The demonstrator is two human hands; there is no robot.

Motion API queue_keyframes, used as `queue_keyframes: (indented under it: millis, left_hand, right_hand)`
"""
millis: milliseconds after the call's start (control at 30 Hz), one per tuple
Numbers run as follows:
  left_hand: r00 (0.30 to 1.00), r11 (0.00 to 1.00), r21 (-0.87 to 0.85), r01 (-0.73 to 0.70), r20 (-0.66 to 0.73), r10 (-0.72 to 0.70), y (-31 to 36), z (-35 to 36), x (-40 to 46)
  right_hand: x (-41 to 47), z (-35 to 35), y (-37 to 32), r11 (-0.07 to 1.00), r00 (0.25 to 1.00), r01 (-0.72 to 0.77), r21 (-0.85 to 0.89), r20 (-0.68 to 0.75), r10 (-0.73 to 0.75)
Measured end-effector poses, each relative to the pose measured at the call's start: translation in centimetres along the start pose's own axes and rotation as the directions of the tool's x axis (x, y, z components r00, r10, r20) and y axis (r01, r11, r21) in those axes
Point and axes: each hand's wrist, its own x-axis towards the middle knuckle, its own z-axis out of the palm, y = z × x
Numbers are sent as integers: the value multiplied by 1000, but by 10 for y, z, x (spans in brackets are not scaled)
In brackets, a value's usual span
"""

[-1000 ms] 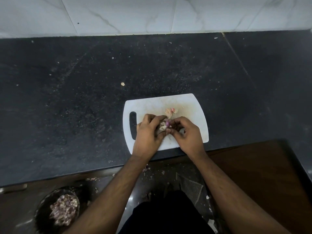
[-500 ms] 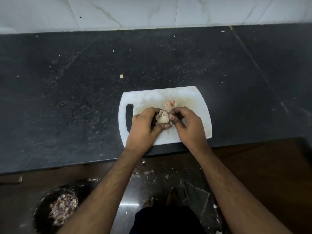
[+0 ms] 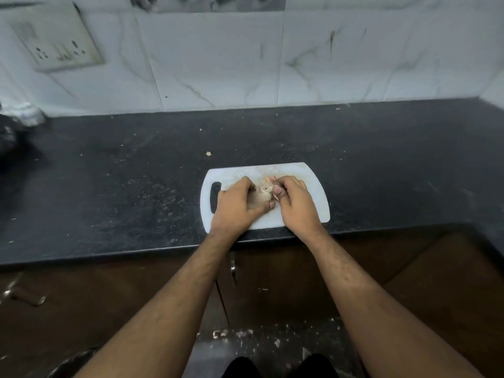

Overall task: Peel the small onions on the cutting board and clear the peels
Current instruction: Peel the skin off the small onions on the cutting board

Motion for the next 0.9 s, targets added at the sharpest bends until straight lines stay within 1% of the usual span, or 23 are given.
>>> queue_keyframes:
  millis: [133,267,333,433,500,633,700,800,900]
  left_hand:
    - [1000,997,69,-24,-16,26,3,-1,-3]
    - [999,998,59,-28,-20,30,4,-1,-4]
    - [999,997,70,-43,-22,45,4,-1,-3]
    - [998,995,80,-62,-20,64,0,2,-1]
    - [996,995,45,-85,-17,86,-5,3,-1]
    - [989,990,6,-143,25,142,-8,3,-1]
    - [987,988,-3,-157,23,157,-8,2,-1]
    - [986,985,37,-167,12,167,-9,3,1]
    - [986,985,37,-166,8,166,-11,4,2]
  right_hand:
    - [-1,0,-4,997,997,-17,76,-74,23]
    - [-1,-1,-1,985,985,-75,153,-144,97]
    - [0,1,0,981,983,-97,167,-138,121]
    - [3,6,0,993,991,-67,98,-111,78]
    - [3,7,-1,992,995,-33,122,-92,45]
    - [1,4,-2,989,999,-21,148,-25,25]
    - [0,3,-2,987,999,-8,159,-31,14]
    - [0,1,-2,977,997,-20,214,-64,35]
    - [0,1,0,957,992,-80,279,-76,105]
